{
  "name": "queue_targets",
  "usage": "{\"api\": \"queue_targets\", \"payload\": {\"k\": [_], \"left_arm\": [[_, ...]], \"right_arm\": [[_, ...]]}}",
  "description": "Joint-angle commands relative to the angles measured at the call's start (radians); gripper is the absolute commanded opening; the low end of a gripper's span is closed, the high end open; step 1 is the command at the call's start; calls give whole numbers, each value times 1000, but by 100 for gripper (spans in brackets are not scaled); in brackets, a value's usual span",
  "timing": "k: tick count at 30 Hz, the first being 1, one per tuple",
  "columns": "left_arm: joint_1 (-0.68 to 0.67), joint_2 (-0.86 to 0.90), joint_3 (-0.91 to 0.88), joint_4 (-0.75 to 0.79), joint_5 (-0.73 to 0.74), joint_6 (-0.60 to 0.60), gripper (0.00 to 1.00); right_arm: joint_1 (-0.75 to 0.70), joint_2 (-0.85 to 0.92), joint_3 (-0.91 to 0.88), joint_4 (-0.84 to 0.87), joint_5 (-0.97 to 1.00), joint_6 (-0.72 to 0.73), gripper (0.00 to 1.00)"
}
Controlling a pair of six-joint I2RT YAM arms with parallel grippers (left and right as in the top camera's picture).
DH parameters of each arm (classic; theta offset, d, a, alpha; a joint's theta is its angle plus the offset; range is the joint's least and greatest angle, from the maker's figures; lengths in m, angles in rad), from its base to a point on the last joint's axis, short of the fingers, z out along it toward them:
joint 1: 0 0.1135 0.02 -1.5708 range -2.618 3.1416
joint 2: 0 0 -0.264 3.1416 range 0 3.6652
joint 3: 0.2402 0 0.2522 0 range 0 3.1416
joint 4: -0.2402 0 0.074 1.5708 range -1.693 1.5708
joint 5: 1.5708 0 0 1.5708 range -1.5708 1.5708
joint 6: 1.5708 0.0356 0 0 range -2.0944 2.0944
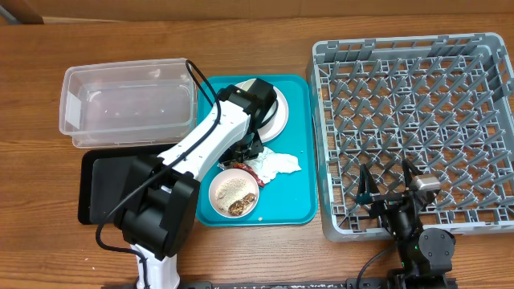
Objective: Sort waste into correct bins and load items into the dishwasher
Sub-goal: 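Grasp the red candy wrapper with the left gripper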
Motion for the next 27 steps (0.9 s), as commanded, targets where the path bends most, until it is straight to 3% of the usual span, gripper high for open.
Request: {"api": "queue_targets", "payload": {"k": [1, 6, 14, 21, 27], "left_arm": [[6, 8, -10, 0, -37, -17, 35], [0, 8, -21, 4, -37, -17, 33], [0, 8, -26, 8, -38, -17, 4], [18, -6, 18, -37, -93, -6, 4], [45, -34, 245, -231, -170, 14, 4]], "right_arm": [[3, -10, -11, 5, 9, 2, 100], [3, -10, -11, 5, 9, 2, 100], [3, -10, -11, 5, 9, 2, 100], [3, -10, -11, 5, 9, 2, 100], [3, -10, -11, 5, 9, 2, 100]]}}
